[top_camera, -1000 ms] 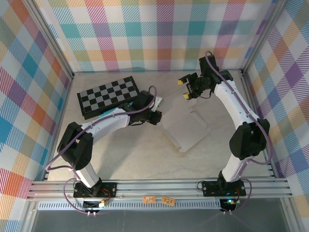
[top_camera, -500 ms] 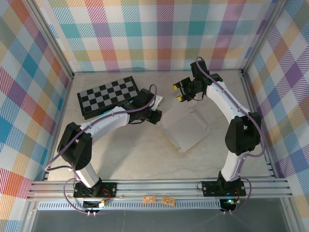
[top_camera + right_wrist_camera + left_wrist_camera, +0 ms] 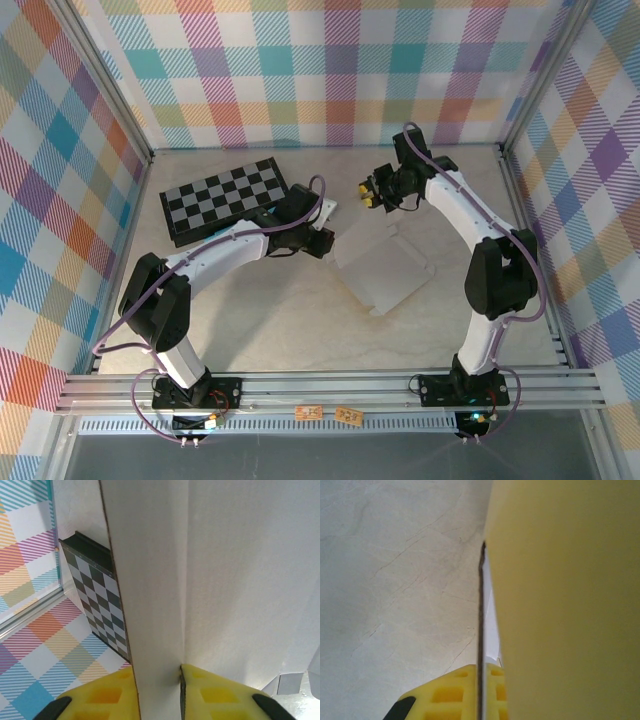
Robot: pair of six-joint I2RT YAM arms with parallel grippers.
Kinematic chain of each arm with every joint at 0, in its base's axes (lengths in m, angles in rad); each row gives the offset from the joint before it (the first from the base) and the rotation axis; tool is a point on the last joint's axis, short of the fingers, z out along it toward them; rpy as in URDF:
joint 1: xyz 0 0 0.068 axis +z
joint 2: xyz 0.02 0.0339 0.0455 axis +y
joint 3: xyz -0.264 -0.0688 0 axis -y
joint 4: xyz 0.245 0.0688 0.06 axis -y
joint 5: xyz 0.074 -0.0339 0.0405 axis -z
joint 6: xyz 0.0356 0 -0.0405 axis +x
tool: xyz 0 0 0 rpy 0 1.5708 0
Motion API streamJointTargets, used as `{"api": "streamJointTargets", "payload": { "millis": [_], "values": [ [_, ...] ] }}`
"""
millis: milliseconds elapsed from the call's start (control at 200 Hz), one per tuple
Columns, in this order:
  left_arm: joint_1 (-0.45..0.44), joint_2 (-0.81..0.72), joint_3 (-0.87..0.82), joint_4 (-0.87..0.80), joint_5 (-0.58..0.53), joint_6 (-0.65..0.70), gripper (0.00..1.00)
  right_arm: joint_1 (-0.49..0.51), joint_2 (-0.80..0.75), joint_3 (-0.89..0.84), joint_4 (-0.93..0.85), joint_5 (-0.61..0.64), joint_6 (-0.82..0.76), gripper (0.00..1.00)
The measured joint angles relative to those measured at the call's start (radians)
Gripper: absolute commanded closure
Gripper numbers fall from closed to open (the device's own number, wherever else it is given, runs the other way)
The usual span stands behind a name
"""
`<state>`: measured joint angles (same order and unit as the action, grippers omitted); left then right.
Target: Fold the paper box
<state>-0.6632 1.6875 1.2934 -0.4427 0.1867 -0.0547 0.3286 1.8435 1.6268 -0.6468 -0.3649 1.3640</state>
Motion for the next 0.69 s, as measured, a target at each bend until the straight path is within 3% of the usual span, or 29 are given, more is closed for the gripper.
{"api": "streamJointTargets", "payload": {
  "millis": [180,275,450,595,695],
  "values": [
    [0.001,0.000,0.000,-0.010,0.000,-0.002,1.00,0.000,-0.001,-0.036,0.033,-0.009,0.010,1.00],
    [0.003,0.000,0.000,-0.007,0.000,-0.014,0.75,0.000,-0.005,-0.047,0.049,-0.010,0.016,1.00],
    [0.006,-0.081,-0.001,0.018,-0.010,-0.143,0.49,-0.001,-0.011,-0.065,0.061,0.009,0.037,1.00],
    [0.039,-0.234,0.005,0.030,-0.019,-0.398,0.54,-0.002,-0.011,-0.041,0.029,0.019,0.051,1.00],
    [0.077,-0.245,0.077,0.011,-0.010,-0.606,0.60,-0.002,-0.011,-0.017,0.016,0.026,0.066,1.00]
  ]
}}
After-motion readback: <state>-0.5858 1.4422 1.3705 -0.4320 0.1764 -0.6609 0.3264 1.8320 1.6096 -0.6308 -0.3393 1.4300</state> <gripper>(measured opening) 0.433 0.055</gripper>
